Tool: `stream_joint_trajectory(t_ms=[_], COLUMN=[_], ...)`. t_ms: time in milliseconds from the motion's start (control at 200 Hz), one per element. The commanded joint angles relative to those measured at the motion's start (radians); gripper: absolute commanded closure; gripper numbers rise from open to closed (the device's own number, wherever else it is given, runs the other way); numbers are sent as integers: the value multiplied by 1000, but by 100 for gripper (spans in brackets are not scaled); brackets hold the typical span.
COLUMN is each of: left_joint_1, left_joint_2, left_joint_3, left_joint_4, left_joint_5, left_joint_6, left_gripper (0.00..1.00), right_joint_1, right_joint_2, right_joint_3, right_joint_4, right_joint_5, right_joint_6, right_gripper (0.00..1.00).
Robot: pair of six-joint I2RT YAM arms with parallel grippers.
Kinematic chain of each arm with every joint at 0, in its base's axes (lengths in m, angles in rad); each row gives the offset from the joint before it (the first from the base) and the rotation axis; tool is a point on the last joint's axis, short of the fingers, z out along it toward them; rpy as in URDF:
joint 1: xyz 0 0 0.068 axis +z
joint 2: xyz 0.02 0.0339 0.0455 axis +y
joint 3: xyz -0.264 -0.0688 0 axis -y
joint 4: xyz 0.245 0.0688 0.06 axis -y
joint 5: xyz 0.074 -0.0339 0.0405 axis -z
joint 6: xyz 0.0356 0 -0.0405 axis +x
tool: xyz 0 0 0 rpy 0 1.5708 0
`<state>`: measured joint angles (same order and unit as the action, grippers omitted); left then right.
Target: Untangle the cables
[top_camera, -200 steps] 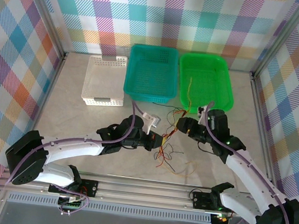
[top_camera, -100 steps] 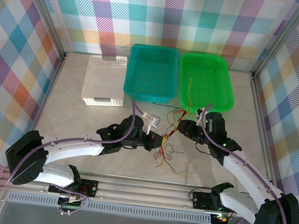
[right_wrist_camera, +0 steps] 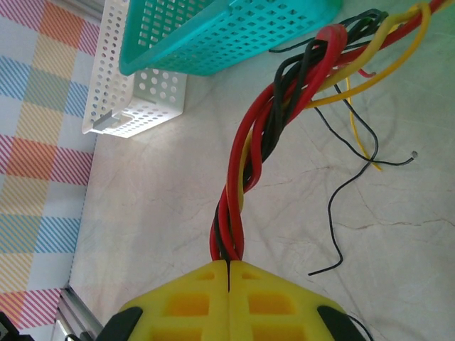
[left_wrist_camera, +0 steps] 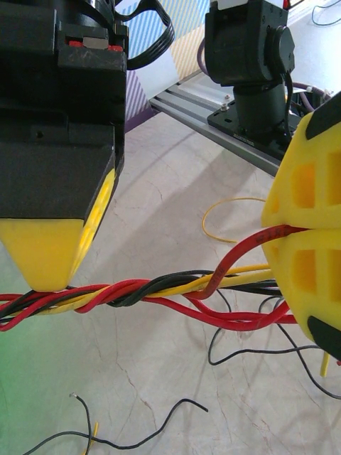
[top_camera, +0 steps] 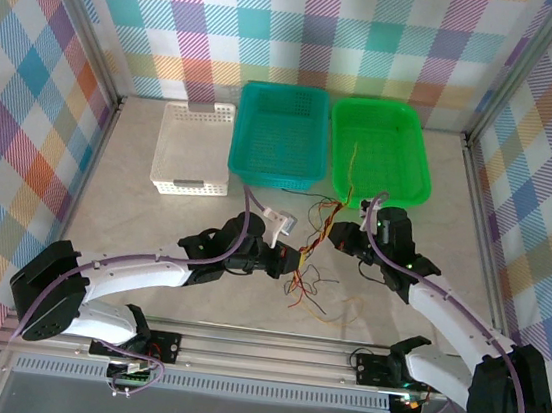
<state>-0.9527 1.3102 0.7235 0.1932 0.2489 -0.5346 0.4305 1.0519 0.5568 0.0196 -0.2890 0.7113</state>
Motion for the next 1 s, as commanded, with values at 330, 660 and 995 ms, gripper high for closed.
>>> stream_joint_trajectory(t_ms=[330,660,995], left_joint_1=[51,155,305], left_joint_2=[-148,-305,-548], left_joint_3=[-34,-57,-15], left_joint_4=[12,-139,-446], left_joint_5=[-23,-5,-41], left_joint_6=[-41,-9,-8], left_gripper=[100,100,100], right_joint_1=[-7,-62,-173], right_joint_2=[-119,-243,-299], right_joint_3=[-43,-55,-58], right_joint_4=[-44,-152,-231], right_joint_5=[118,169,155], right_joint_6=[-47,-35,22], right_gripper=[100,100,100])
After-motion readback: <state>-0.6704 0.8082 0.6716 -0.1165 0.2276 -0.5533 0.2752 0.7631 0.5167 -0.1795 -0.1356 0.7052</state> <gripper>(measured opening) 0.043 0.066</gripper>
